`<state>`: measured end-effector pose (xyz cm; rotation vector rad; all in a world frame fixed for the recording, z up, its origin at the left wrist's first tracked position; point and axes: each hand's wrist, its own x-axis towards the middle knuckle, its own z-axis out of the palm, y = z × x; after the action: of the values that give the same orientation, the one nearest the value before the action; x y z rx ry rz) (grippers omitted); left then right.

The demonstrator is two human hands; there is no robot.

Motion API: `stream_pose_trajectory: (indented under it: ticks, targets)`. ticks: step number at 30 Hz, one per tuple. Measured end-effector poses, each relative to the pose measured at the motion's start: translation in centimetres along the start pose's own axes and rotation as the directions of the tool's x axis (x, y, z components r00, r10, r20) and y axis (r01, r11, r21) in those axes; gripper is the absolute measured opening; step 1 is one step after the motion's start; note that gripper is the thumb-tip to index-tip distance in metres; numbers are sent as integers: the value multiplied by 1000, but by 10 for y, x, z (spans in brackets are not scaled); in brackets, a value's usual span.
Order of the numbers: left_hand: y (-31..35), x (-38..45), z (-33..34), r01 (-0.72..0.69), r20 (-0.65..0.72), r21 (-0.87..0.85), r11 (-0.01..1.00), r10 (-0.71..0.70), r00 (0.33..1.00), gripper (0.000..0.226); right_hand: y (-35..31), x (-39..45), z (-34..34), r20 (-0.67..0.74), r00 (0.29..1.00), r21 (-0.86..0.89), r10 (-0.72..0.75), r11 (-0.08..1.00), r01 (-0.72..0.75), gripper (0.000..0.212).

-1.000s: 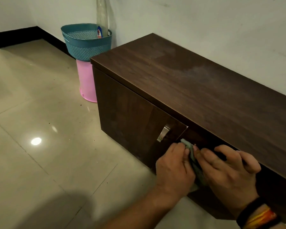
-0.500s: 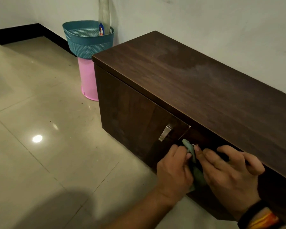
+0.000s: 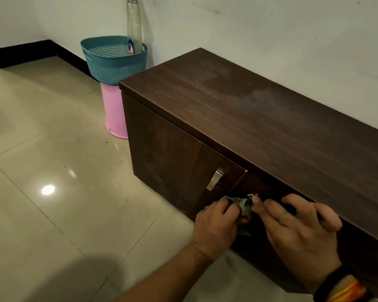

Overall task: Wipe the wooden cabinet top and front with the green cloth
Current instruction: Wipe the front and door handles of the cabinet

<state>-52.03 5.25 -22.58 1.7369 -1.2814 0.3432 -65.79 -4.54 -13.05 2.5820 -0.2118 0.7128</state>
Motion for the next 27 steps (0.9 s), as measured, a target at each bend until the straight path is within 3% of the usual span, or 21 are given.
stream_pose_trajectory:
  ticks: [4,9,15,17,19,21,23,25,27]
  targets:
    - [-1,0,-1,47,-13,-43,998,-47,999,28,-2,7,-7,-20,1000,-38,-9,999,9,24]
    - [-20,-24,-5,239,40,-4,971,-239,970,13,-6,12,-12,-51,999,-15,3,1000,-4,26]
    - [-36,-33,-2,354,65,-1,935,-353,933,24,-4,9,-10,-53,999,-29,1,1000,-3,27]
    - [-33,-29,-3,583,-4,-129,802,-588,809,31,-4,6,-9,-48,999,-28,15,999,-16,26]
    - [-39,-20,-6,748,-116,-300,592,-801,588,33,-3,6,-7,-56,998,-38,18,999,-20,25]
    - [-47,-5,-15,779,-243,-385,494,-869,431,29,-3,6,-7,-63,998,-41,20,999,-22,24]
    - [-57,13,-19,789,-270,-457,410,-910,315,21,0,3,-4,-64,998,-51,16,998,-19,25]
    - [-72,32,-21,785,-261,-523,332,-939,223,17,2,1,-3,-49,999,-45,2,999,-5,27]
    - [-90,48,-20,772,-313,-547,323,-935,169,17,1,2,-4,-46,999,-26,14,1000,-16,26]
